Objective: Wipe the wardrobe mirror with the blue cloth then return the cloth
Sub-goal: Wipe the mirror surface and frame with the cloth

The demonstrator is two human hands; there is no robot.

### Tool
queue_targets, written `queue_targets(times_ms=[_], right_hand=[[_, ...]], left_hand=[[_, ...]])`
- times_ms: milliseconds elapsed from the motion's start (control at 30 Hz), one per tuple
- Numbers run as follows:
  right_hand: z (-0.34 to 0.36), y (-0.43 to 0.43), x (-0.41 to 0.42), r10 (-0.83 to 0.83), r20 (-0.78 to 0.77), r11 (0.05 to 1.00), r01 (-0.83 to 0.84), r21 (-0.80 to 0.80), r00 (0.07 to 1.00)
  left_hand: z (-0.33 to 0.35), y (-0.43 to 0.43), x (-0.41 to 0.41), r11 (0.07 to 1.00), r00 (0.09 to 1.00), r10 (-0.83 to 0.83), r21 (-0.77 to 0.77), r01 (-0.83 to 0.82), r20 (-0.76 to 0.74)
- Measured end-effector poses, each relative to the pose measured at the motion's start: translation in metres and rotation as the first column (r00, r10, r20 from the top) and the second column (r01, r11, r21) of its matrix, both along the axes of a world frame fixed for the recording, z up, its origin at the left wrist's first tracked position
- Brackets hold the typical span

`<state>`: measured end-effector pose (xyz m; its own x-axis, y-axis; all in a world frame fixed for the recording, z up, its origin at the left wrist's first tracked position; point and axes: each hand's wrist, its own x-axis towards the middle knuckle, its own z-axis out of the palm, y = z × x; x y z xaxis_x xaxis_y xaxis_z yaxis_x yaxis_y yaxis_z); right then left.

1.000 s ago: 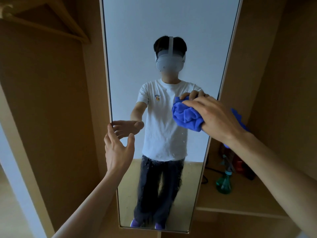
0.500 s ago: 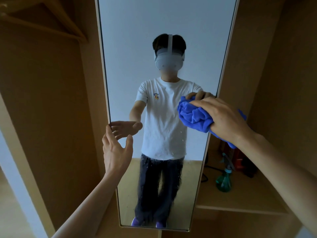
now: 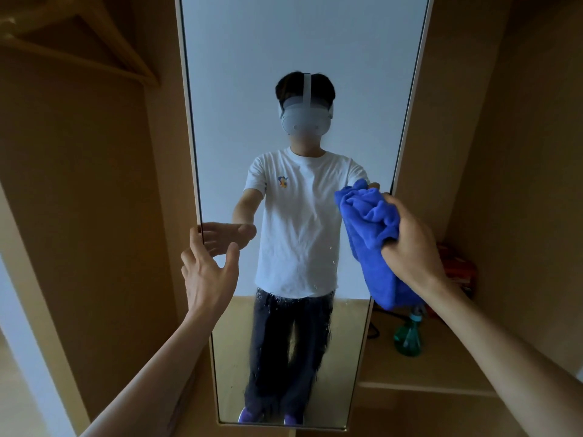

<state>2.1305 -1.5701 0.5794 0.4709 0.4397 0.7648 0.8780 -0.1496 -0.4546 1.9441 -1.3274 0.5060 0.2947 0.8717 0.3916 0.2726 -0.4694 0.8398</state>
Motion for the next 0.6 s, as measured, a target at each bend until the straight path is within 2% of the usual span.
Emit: queue_targets(times_ms=[100,233,600], right_hand=[[0.001,0.002,-0.003,-0.046,-0.051,0.992,0.052,0.115,0.998],[0.006,0.0,-0.002,-0.103,-0.001,0.965,0.101,0.241,0.995],[-0.006,0.018,0.0,-0.216,-0.027,0.946,0.216,0.243,0.976]], left_hand=[[0.006,0.007,-0.002,1.0,1.0,-0.017,-0.012,0.017,-0.005],[0.006,0.009,-0.003,1.0,0.999,-0.022,-0.022,0.021,-0.033],[0.002,0.019,0.001,0.998,0.998,-0.056,0.005,0.056,0.027]])
